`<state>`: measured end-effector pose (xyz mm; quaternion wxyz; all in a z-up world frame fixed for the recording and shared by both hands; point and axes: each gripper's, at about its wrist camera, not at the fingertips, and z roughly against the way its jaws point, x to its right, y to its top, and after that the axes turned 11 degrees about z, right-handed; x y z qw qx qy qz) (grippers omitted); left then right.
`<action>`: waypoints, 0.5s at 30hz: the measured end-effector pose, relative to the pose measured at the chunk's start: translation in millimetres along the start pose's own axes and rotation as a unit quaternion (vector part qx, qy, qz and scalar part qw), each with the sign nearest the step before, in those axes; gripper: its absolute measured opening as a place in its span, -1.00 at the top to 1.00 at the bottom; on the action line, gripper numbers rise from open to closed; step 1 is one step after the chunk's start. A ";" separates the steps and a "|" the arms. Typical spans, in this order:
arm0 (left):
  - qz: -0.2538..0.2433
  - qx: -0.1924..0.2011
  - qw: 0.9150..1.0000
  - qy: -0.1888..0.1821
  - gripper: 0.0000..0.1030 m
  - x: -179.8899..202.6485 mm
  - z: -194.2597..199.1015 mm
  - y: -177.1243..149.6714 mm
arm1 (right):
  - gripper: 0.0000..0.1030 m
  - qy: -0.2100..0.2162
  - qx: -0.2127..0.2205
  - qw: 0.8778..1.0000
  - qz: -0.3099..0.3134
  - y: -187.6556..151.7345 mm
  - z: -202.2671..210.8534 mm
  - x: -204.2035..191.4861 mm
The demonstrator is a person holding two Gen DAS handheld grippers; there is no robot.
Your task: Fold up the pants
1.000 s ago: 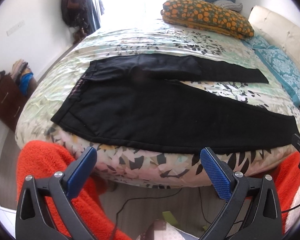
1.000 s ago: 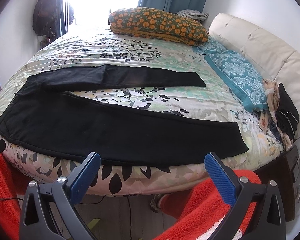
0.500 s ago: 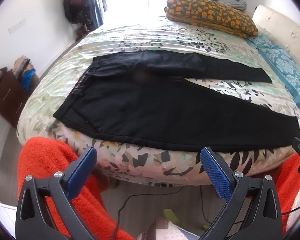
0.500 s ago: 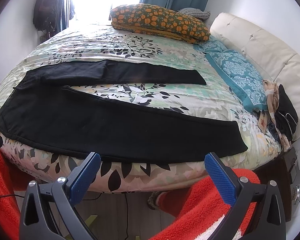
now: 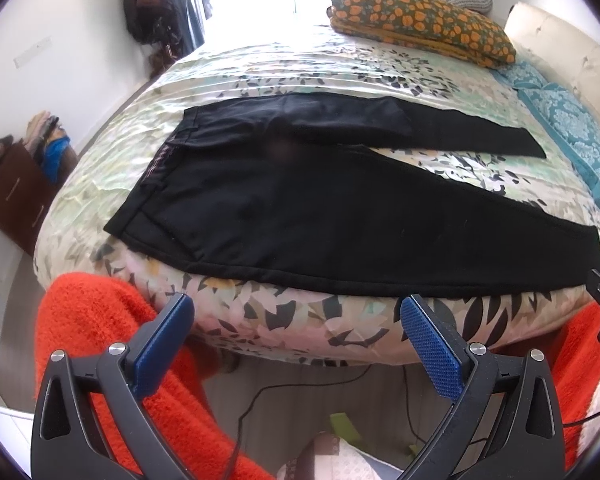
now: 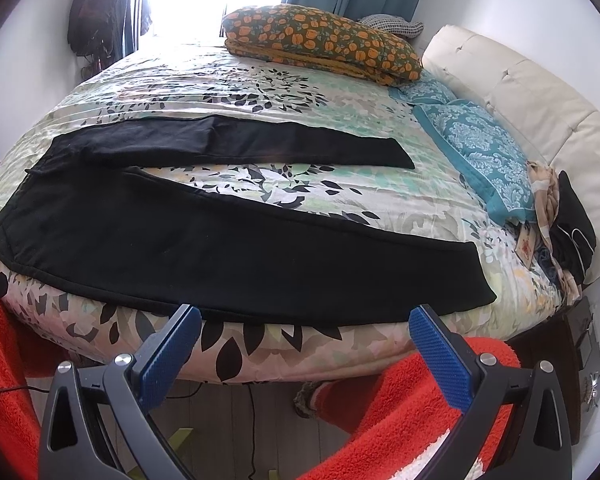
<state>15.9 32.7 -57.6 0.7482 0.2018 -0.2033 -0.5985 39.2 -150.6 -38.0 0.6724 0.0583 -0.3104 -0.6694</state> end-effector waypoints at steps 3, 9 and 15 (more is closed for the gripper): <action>0.001 -0.002 1.000 0.001 -0.99 -1.2 -1.1 -0.2 | -1.00 0.001 -0.003 1.000 0.003 0.3 -2.0 -1.2; 0.002 -0.008 1.000 0.003 -0.99 -2.9 -4.5 -1.2 | -1.00 0.002 -0.006 1.000 0.006 0.0 -2.9 -3.1; -0.002 -0.011 1.000 0.006 -0.99 -1.3 -5.4 -2.3 | -1.00 0.006 -0.012 1.000 0.005 -0.9 -6.8 -3.1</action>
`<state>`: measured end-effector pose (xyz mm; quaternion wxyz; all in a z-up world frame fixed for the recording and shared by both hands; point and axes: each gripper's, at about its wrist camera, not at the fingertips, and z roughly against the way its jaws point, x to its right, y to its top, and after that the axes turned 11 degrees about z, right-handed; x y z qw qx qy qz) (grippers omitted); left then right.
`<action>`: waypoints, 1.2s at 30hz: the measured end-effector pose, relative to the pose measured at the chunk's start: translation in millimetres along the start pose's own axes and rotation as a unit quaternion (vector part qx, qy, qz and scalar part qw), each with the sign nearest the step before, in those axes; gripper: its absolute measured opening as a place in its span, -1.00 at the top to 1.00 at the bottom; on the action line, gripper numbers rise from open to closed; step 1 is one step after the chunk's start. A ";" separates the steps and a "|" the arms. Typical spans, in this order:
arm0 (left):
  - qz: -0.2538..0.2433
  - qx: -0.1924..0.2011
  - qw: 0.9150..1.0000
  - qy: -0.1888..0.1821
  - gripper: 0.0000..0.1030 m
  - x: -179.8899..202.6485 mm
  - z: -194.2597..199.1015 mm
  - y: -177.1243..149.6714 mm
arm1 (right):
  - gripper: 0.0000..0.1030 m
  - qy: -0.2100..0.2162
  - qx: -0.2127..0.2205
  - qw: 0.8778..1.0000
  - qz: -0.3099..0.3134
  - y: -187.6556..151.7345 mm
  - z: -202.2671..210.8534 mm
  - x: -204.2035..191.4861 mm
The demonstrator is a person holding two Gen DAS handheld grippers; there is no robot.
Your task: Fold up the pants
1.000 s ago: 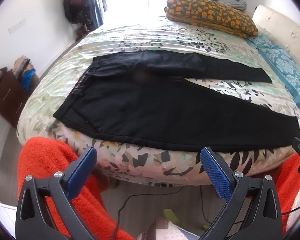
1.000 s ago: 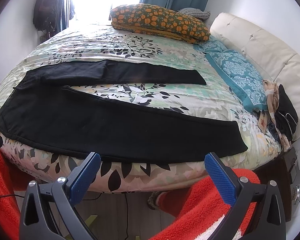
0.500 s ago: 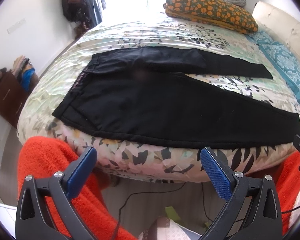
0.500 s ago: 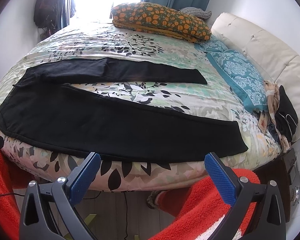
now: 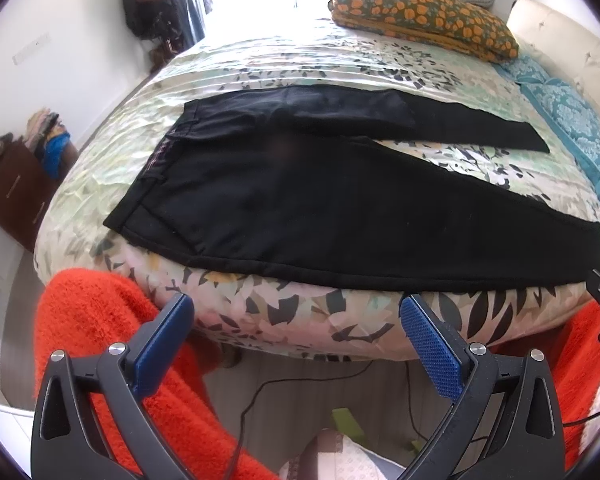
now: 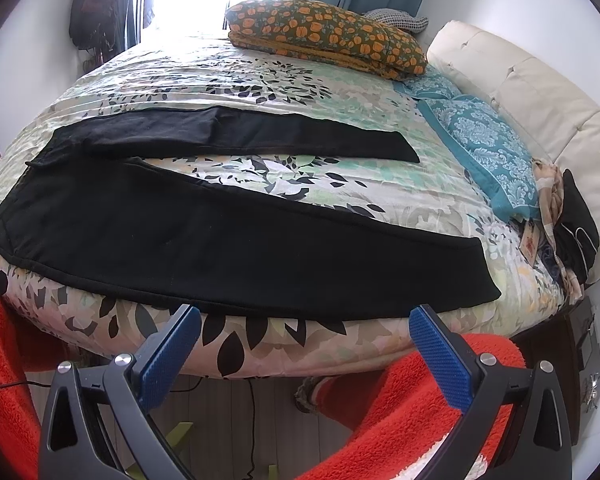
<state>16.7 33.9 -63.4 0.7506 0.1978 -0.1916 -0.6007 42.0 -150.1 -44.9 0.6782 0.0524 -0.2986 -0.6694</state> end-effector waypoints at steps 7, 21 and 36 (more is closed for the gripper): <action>-0.002 -0.004 1.000 0.003 -0.99 0.9 -3.2 -0.9 | -1.00 0.002 -0.002 1.000 -0.001 -0.8 -2.0 -0.7; -0.002 -0.007 1.000 0.005 -0.99 0.3 -5.6 -1.6 | -1.00 0.008 -0.011 1.000 -0.011 -2.3 -6.5 2.2; -0.011 -0.032 0.999 0.024 -0.99 -1.5 -21.8 -6.1 | -1.00 0.032 -0.022 0.999 -0.019 -4.7 -14.2 3.0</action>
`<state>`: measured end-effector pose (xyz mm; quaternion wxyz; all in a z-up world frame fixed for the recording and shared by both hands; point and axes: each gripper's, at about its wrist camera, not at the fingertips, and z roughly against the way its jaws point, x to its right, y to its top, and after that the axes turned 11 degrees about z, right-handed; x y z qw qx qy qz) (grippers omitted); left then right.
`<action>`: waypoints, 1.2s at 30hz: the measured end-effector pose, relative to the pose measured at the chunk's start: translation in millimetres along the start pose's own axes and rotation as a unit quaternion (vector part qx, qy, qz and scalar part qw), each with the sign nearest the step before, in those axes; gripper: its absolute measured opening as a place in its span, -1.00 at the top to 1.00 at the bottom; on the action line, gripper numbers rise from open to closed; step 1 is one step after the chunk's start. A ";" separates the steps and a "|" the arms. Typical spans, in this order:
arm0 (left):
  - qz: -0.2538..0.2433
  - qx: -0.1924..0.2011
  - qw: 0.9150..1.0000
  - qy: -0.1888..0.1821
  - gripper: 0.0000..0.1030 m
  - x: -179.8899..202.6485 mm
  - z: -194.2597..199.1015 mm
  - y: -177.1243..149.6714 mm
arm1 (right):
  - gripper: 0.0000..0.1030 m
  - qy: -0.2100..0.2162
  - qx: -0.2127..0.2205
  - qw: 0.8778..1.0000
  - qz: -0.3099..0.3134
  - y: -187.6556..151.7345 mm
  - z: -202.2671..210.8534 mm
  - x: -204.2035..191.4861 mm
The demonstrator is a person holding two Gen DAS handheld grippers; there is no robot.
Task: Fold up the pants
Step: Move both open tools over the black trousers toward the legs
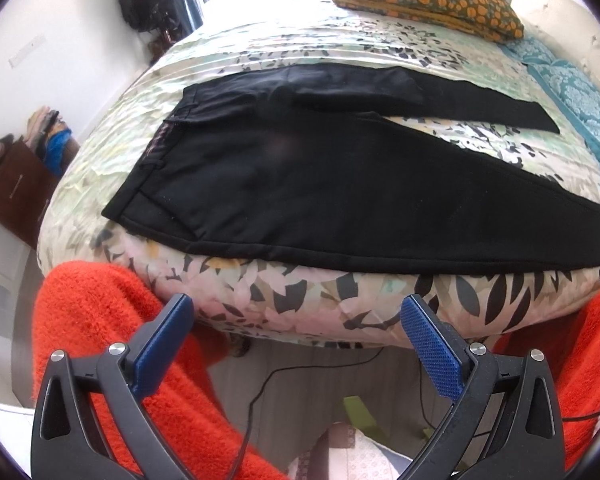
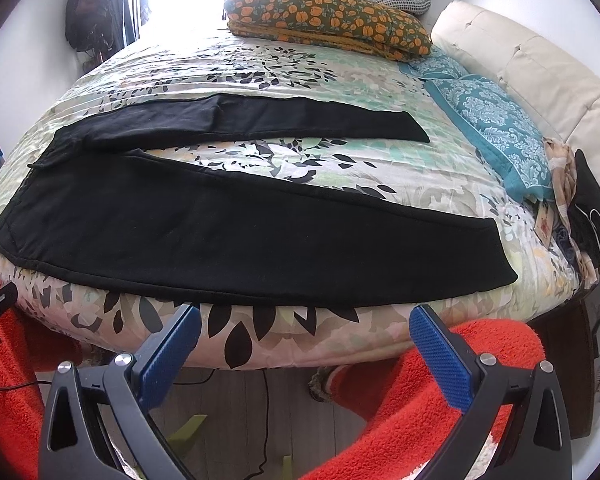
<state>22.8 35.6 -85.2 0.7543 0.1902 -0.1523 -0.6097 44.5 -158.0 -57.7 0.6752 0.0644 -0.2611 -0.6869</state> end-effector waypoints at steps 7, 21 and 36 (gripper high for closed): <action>0.012 -0.004 1.000 -0.011 -0.99 -4.5 -14.9 20.3 | -1.00 0.036 -0.004 0.999 -0.017 -1.7 -7.6 6.8; 0.031 0.050 0.998 0.019 -0.99 0.6 -101.1 134.9 | -1.00 0.082 0.019 0.996 -0.012 50.4 -57.7 38.2; 0.048 0.025 0.999 0.006 -0.99 -37.7 -179.1 131.3 | -1.00 0.286 0.020 0.951 0.115 288.1 -168.1 -153.0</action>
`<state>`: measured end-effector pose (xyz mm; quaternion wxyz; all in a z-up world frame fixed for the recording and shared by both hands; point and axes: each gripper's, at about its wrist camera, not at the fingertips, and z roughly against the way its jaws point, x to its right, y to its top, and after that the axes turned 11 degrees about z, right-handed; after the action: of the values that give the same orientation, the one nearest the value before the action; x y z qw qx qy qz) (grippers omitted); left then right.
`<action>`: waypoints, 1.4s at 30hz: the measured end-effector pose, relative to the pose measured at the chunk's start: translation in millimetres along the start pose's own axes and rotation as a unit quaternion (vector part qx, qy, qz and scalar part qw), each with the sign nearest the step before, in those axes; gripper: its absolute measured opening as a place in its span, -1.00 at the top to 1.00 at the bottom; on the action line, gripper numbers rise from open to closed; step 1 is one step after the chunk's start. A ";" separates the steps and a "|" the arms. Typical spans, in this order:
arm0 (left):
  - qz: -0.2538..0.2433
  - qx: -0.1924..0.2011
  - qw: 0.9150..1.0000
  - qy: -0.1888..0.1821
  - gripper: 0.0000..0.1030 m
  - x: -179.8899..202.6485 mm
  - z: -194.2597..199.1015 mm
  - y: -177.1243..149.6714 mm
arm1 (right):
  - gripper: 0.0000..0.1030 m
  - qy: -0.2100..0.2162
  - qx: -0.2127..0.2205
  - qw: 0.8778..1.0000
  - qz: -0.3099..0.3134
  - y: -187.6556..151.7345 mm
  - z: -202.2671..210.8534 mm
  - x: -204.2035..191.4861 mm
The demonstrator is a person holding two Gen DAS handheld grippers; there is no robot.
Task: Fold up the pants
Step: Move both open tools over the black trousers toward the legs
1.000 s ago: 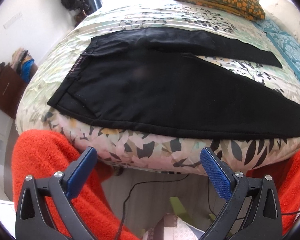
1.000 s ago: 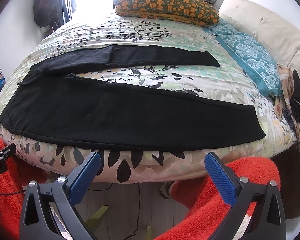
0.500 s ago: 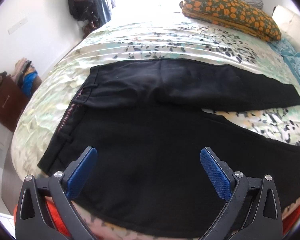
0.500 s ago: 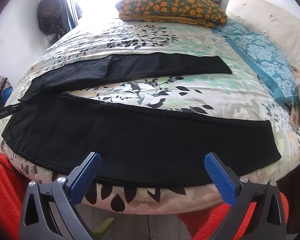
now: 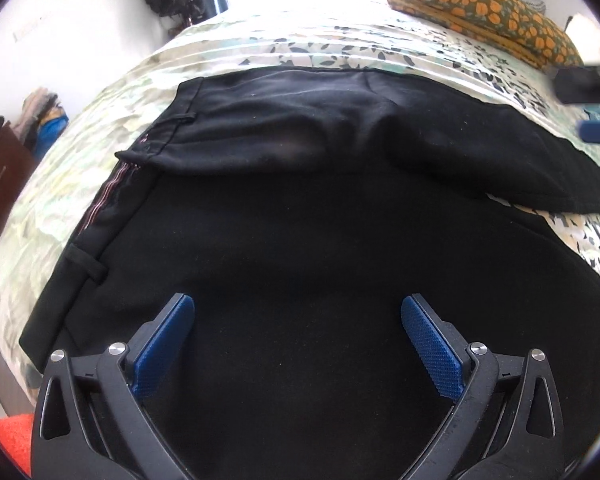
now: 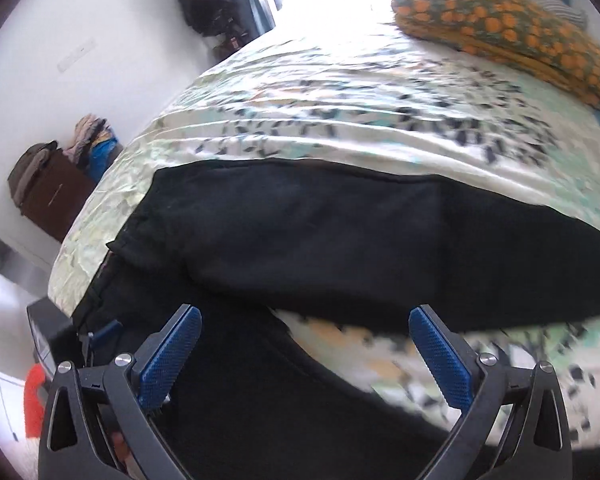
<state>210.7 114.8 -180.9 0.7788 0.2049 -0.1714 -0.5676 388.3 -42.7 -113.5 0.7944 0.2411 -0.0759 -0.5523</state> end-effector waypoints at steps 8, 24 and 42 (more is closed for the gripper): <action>0.011 -0.031 0.999 -0.031 -0.99 -12.0 -5.0 5.0 | -1.00 -0.120 -0.104 0.987 0.012 67.1 -165.4 28.6; 0.000 -0.009 1.000 -0.018 -0.99 -4.4 -3.5 -2.3 | -0.99 0.044 -0.069 0.996 -0.045 20.9 -108.5 62.2; 0.006 0.035 0.999 -0.003 -0.99 -1.6 -6.0 -5.6 | -0.98 -0.093 0.018 0.947 -0.306 -154.4 43.2 416.5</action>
<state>208.6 115.5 -188.9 0.7744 0.2290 -0.1946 -0.5568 399.3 -478.7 -208.6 0.5725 0.2139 -0.0821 -0.7873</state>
